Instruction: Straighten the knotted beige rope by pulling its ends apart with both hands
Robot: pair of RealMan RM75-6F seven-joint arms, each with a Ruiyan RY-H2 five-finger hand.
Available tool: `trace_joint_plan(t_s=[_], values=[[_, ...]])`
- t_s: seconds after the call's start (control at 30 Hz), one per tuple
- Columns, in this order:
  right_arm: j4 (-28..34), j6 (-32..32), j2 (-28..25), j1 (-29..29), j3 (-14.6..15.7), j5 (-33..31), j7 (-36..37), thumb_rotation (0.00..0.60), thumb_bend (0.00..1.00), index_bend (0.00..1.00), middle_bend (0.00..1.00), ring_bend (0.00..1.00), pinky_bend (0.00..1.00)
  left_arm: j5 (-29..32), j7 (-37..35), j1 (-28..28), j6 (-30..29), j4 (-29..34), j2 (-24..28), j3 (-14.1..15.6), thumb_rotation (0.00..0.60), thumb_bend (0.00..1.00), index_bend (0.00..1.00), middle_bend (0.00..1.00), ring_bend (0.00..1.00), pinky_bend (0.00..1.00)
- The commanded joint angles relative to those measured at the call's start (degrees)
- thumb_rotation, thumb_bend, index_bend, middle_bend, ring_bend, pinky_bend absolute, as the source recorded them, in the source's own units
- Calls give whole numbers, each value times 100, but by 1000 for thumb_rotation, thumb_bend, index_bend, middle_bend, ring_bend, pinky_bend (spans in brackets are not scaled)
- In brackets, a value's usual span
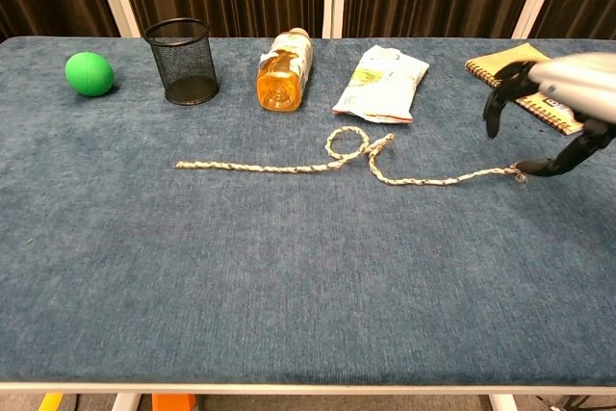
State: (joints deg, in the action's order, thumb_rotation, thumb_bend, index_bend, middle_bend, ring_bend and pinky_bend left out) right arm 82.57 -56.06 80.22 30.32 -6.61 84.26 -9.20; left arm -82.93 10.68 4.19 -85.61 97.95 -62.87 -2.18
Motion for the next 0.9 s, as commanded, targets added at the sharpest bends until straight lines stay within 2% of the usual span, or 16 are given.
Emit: trace_joint_plan(t_s=[0.03,0.47,0.9], values=[[-237,60,201,75,69,-50,21,600,244,445,283,77,156,12,-11,12,26,-8,-2,-6,600,143,217,177,14,4],[-715,38,615,179,148,-156,7,600,297,481,291,77,157,24,-131,28,87,-110,-40,-12,600,143,217,177,14,4],[-804,20,721,250,175,-241,-54,600,349,522,298,77,156,20,-203,15,79,-182,-70,-17,600,143,217,177,14,4]])
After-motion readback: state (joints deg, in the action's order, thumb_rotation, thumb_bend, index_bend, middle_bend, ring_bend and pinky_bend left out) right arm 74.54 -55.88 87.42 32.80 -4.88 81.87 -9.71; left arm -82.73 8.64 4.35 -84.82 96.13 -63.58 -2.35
